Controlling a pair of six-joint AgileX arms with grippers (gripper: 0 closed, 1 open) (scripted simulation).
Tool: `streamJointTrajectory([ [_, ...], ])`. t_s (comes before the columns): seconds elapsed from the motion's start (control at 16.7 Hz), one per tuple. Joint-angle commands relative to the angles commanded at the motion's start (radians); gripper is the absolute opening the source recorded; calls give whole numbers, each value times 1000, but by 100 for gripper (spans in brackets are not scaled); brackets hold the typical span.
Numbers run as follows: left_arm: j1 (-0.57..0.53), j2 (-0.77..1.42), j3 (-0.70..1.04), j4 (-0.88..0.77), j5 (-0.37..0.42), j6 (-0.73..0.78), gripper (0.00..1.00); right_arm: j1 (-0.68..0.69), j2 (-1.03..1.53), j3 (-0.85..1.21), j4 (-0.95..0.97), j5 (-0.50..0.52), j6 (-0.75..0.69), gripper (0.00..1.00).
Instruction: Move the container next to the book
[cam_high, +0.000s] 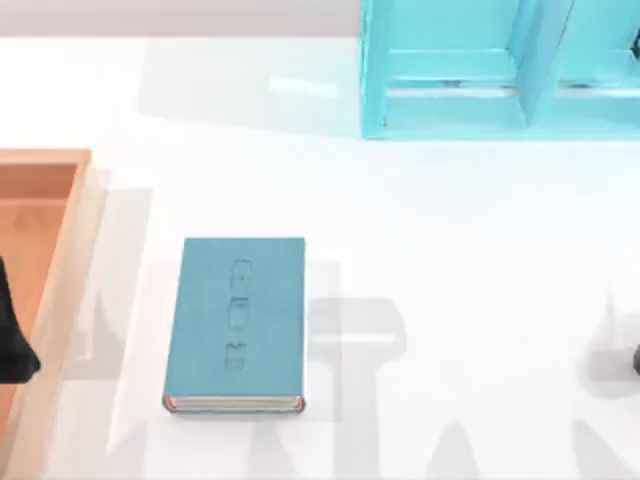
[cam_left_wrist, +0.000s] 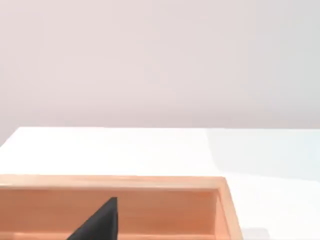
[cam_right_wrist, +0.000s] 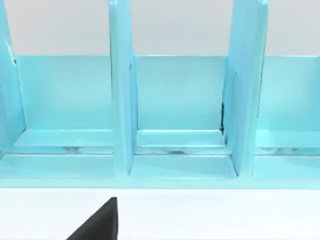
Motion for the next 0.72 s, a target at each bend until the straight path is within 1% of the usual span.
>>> streamJointTrajectory([
  [0.18, 0, 0, 0, 0, 0, 0, 100, 0, 12, 12, -12, 0, -12, 100],
  [0.36, 0, 0, 0, 0, 0, 0, 100, 5, 105, 105, -103, 2, -107, 100],
  [0.54, 0, 0, 0, 0, 0, 0, 100, 15, 291, 271, -270, 3, -296, 100],
  [0.72, 0, 0, 0, 0, 0, 0, 100, 27, 558, 467, -491, 1, -559, 100],
])
